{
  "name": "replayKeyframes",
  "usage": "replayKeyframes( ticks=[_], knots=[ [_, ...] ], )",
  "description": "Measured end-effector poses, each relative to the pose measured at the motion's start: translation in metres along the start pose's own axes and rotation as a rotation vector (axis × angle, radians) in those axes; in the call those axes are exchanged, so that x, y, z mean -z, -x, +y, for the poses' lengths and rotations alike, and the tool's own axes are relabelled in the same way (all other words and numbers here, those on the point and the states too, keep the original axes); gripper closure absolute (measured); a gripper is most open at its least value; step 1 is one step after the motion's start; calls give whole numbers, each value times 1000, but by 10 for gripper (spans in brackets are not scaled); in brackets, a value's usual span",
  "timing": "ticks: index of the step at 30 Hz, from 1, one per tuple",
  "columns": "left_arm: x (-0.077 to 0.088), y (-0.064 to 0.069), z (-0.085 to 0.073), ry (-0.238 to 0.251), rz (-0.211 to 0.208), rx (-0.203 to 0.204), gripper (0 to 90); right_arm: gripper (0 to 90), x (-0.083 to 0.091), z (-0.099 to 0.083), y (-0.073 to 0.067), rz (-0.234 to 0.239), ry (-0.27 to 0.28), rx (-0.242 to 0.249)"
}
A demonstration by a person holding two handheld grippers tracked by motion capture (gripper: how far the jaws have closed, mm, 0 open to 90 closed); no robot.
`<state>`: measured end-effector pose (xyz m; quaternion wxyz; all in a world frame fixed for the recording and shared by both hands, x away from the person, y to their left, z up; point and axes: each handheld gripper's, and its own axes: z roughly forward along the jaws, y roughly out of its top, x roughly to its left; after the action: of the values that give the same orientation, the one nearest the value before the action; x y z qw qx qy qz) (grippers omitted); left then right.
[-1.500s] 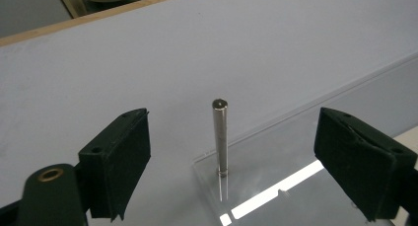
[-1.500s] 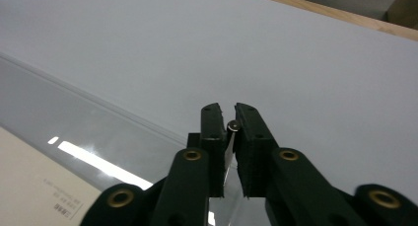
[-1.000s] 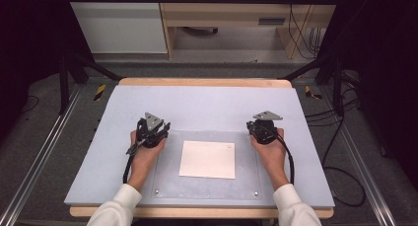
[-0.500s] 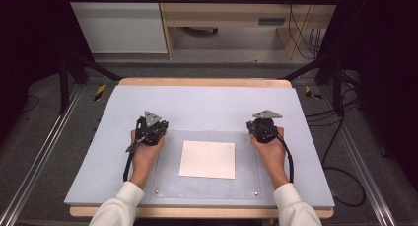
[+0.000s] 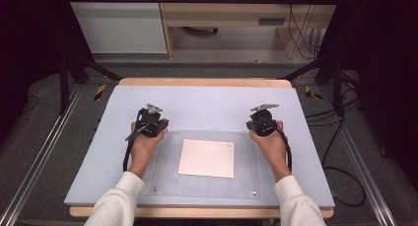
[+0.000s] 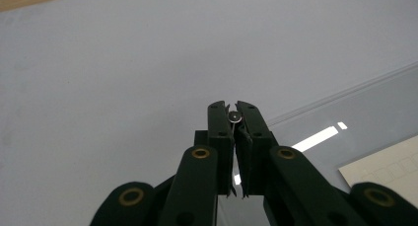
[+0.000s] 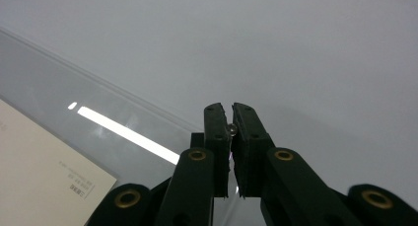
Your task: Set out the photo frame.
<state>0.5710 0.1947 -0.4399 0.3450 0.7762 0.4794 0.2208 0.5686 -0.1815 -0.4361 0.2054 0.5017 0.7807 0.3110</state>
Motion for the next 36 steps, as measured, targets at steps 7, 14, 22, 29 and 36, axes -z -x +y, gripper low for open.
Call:
replayKeyframes(
  ticks=[7, 14, 22, 29, 36],
  knots=[
    [-7, -7, 11, -50, -26, 22, 849, 857, -5, 13, 7, 37, -74, -35],
    [-10, -12, 19, -90, -51, 21, 849, 856, -9, 23, 15, 86, -141, -57],
    [-10, -14, 19, -96, -60, 26, 851, 852, -7, 20, 15, 90, -126, -46],
    [-11, -15, 21, -106, -59, 29, 851, 809, -3, 16, 13, 79, -88, -8],
    [-12, -14, 23, -117, -57, 33, 851, 639, 32, -3, 14, 48, 46, 53]
  ],
)
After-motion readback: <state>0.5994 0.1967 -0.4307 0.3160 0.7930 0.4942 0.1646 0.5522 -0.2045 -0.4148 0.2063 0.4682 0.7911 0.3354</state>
